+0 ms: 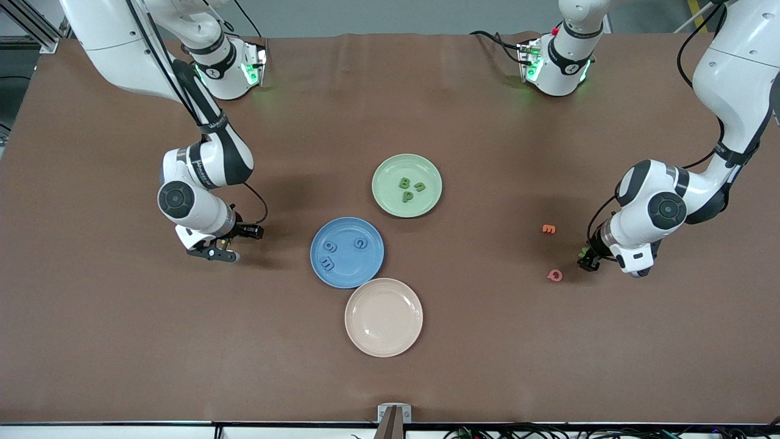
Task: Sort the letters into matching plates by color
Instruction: 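Lift the N with the left gripper while the right gripper grasps X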
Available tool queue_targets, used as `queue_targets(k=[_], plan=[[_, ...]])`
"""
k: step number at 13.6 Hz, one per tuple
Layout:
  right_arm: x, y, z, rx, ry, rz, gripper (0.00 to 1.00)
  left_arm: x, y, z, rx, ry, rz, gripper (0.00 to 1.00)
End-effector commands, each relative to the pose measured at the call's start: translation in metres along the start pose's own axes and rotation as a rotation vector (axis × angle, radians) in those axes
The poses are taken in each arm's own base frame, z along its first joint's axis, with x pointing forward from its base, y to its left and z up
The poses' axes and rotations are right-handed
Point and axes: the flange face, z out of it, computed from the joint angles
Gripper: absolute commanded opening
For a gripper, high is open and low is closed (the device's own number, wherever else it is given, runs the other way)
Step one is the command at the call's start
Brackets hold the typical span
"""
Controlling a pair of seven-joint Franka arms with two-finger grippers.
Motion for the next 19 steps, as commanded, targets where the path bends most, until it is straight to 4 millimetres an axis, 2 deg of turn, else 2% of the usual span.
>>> queue_targets(k=[1, 2, 4, 6, 7, 12, 15, 19], plan=[[-0.007, 0.012, -0.009, -0.002, 0.001, 0.003, 0.61, 0.001, -0.004, 0.0, -0.012, 0.009, 0.013, 0.38], [-0.006, 0.016, -0.008, -0.002, -0.003, 0.015, 0.61, 0.001, -0.003, -0.001, -0.015, 0.009, 0.008, 0.26], [-0.008, 0.017, -0.005, -0.004, -0.011, 0.029, 0.6, 0.003, 0.001, -0.005, -0.034, 0.015, 0.008, 0.1], [-0.008, 0.02, -0.004, -0.005, -0.016, 0.05, 0.57, -0.005, 0.009, -0.015, -0.05, 0.023, 0.054, 0.01], [-0.008, 0.022, -0.003, -0.005, -0.017, 0.071, 0.57, -0.015, 0.016, -0.022, -0.062, 0.02, 0.089, 0.0], [-0.01, 0.018, 0.0, -0.01, -0.027, 0.107, 0.54, -0.036, 0.041, -0.05, -0.114, 0.033, 0.227, 0.0], [-0.01, 0.017, 0.0, -0.007, -0.02, 0.105, 0.54, -0.057, 0.055, -0.063, -0.136, 0.03, 0.297, 0.01], [-0.01, 0.016, 0.001, -0.007, -0.018, 0.104, 0.53, -0.104, 0.078, -0.083, -0.089, 0.023, 0.358, 0.0]])
